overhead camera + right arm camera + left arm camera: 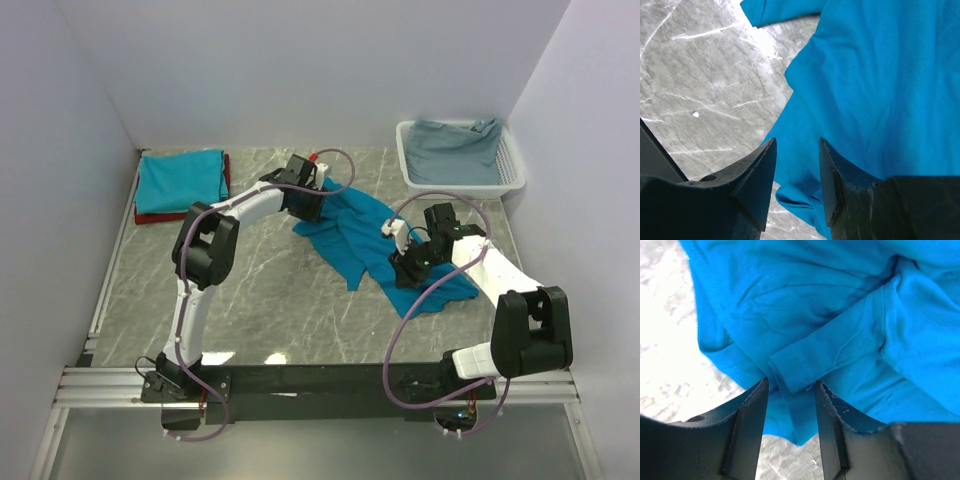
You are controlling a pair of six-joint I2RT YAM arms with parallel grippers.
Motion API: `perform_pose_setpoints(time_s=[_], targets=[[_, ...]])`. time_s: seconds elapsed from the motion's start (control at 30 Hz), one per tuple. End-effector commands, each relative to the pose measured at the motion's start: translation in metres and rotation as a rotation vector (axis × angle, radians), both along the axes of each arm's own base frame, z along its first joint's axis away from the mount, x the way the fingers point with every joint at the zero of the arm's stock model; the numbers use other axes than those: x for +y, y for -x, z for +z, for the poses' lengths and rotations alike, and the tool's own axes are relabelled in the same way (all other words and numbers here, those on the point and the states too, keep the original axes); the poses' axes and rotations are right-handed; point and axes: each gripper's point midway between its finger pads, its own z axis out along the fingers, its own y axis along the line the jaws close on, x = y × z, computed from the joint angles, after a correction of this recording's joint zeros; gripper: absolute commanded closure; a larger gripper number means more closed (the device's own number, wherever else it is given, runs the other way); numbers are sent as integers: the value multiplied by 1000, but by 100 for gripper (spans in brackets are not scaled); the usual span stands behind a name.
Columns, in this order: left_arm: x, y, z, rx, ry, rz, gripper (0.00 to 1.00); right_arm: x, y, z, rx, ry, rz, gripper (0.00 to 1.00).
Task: Fold and stack the t-shirts
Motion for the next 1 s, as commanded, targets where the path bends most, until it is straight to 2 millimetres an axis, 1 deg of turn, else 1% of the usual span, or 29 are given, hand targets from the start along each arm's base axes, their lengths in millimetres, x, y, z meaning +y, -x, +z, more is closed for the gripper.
perform_pose_setpoints(time_s=[0.0,0.03,0.07,0.13,0.17,0.23,0.27,0.3,0.33,0.37,0.4,0.43,0.47,0.5,0.57,0.63,0.67,0.7,0.77,0.83,0.9,0.93,0.97], targets=[[-15,-2,4,-5,32,-69,52,-3,-2,8,-38,14,11,53],[-17,-2,4,-5,38,-74,54,-3,-3,10,-44,18,9,53],[-19,-1,5,-3,46,-80,61,-3,-2,12,-51,24,11,53],[-20,-5,7,-9,51,-78,69,-2,1,13,-56,48,29,53],[-22,-6,10,-15,53,-81,81,-1,3,13,-58,58,38,53],[-22,-8,17,-27,58,-78,92,3,14,7,-40,104,89,49],[-24,-9,28,-45,76,-81,99,4,21,2,-29,148,119,46],[-24,-10,34,-59,86,-80,99,10,25,0,-23,148,141,46],[-25,-9,40,-73,94,-78,100,5,28,-8,-23,204,138,45],[-23,-9,54,-102,110,-74,100,5,30,-11,-28,228,133,44],[-22,-8,60,-116,115,-70,99,13,31,-14,-53,249,167,44],[-21,-8,66,-132,119,-70,99,7,30,-20,-66,309,152,44],[-19,-7,75,-148,124,-68,100,7,29,-24,-60,326,127,43],[-19,-5,80,-154,130,-72,100,9,24,-25,-80,337,114,44],[-17,-3,89,-165,142,-75,100,11,20,-28,-76,346,88,43],[-17,-2,94,-168,148,-75,100,13,14,-31,-87,355,73,44],[-17,-2,98,-173,152,-72,100,12,14,-37,-71,384,68,46],[-15,-2,97,-171,147,-69,100,12,13,-40,-70,396,64,46],[-13,-2,97,-168,145,-59,100,11,18,-48,-43,422,76,48],[-12,-1,96,-167,151,-60,99,8,24,-55,-23,434,85,52],[-7,1,92,-156,158,-52,99,5,31,-63,4,460,99,57],[-7,1,92,-155,158,-51,99,3,31,-64,6,464,99,59],[-5,1,90,-149,160,-50,100,2,34,-68,19,476,104,66]])
